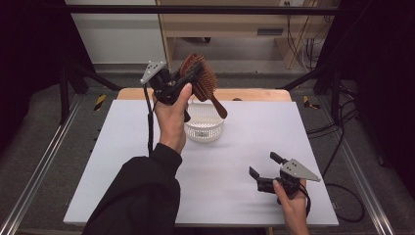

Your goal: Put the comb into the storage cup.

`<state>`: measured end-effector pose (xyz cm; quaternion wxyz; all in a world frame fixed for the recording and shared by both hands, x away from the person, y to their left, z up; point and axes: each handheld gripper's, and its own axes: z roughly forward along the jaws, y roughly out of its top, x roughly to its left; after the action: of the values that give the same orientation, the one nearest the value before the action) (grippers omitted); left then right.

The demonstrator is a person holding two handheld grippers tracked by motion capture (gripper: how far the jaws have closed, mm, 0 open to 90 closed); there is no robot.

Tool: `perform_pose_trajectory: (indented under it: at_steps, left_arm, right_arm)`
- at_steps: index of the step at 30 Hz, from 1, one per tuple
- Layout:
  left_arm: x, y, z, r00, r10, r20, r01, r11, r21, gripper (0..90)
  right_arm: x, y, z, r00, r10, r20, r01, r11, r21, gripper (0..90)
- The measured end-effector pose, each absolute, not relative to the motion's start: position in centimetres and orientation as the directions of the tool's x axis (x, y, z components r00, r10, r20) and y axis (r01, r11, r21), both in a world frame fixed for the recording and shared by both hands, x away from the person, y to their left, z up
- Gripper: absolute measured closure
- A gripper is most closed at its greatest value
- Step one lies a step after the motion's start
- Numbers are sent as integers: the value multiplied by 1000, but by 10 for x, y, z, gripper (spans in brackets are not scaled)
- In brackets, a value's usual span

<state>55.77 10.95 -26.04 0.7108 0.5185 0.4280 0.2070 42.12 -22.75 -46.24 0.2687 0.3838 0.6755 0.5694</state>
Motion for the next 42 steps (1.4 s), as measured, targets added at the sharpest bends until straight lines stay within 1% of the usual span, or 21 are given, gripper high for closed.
perform_pose_trajectory:
  at_steps: [3, 7, 15, 20, 42]
  left_arm:
    - [562, 108, -259, 546, 738, -397, 145, 383, 912, 512]
    - [567, 106, -257, 539, 761, -360, 117, 355, 928, 512]
    - [579, 103, -263, 525, 776, -350, 115, 343, 932, 512]
    - [583, 103, -265, 522, 777, -352, 112, 347, 931, 512]
    - [587, 109, -268, 500, 816, -290, 82, 289, 954, 511]
  right_arm:
    - [421, -228, -462, -562, 824, 77, 210, 52, 976, 40]
    - [421, -229, -463, -561, 824, 83, 211, 45, 977, 40]
    - [420, -230, -462, -555, 828, 82, 200, 38, 979, 40]
    - [420, -230, -462, -557, 826, 84, 201, 36, 979, 40]
    - [420, -231, -462, -556, 826, 96, 200, 21, 979, 42]
